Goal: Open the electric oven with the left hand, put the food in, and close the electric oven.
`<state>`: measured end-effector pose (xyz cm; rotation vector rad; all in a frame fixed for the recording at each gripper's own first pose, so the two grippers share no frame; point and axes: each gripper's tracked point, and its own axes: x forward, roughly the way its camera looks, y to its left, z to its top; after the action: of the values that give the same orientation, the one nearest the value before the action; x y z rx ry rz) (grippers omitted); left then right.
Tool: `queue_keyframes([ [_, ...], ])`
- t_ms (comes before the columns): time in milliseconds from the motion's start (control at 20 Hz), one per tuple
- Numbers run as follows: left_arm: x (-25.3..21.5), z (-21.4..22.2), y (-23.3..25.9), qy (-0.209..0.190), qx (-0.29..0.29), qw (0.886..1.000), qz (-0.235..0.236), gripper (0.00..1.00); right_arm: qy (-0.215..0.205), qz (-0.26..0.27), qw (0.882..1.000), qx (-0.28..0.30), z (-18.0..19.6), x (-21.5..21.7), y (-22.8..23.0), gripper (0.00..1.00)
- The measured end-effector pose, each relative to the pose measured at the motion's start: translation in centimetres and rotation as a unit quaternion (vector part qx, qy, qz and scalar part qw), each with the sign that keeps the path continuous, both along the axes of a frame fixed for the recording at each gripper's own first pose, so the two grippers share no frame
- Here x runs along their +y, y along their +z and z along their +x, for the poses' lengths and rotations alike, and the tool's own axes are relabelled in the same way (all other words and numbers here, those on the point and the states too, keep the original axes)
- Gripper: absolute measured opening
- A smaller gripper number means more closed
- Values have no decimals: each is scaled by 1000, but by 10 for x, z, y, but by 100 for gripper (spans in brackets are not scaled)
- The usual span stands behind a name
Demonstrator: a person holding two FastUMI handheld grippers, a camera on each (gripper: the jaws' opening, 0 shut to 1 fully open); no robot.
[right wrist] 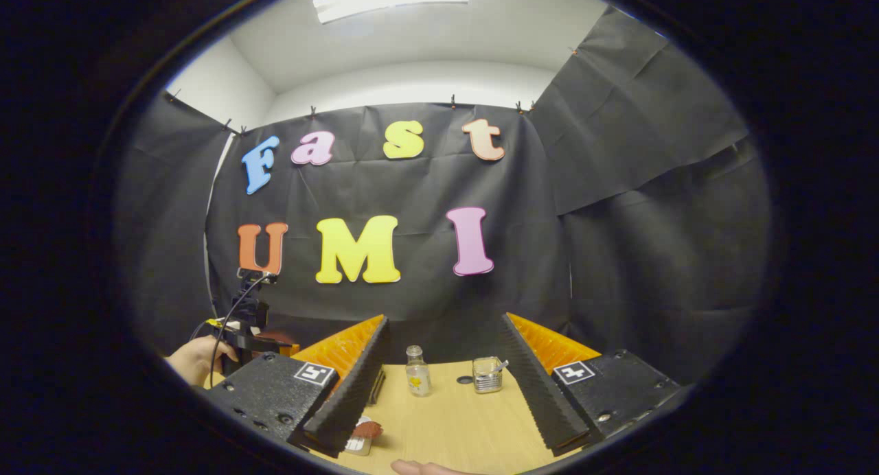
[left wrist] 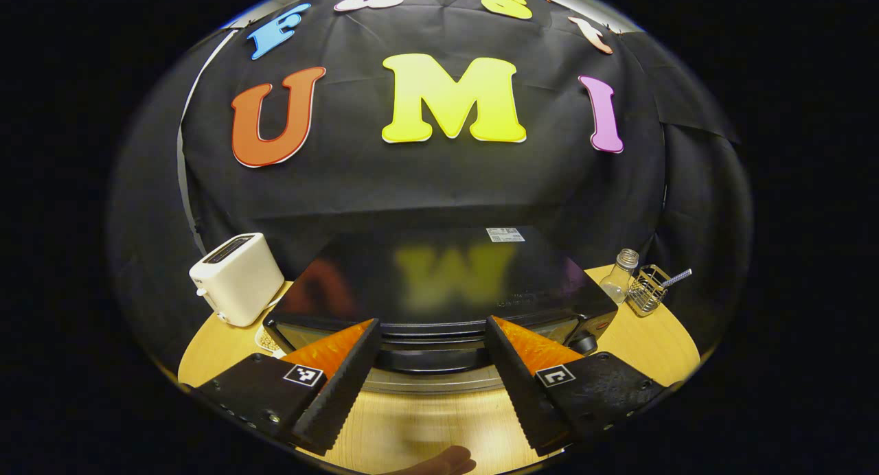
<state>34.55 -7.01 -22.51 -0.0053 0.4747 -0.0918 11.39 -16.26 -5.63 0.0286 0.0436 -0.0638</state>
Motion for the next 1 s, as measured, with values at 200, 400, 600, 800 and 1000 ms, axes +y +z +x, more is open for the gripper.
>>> queue_keyframes([
  [200,1,-18,0,-4,-3,1000,4,96,6,4,1000,-14,-9,5,9,96],
  [400,-1,-44,-5,-3,-14,1000,3,96,5,4,1000,-4,-9,6,4,96],
  [600,0,-67,-13,-6,-21,1000,8,96,6,0,1000,8,-7,7,-4,96],
  [800,1,-87,-25,-4,-24,1000,4,96,7,0,1000,17,-2,10,-11,96],
  [1000,2,-110,-43,-3,-15,1000,0,95,11,0,1000,26,3,14,-20,96],
])
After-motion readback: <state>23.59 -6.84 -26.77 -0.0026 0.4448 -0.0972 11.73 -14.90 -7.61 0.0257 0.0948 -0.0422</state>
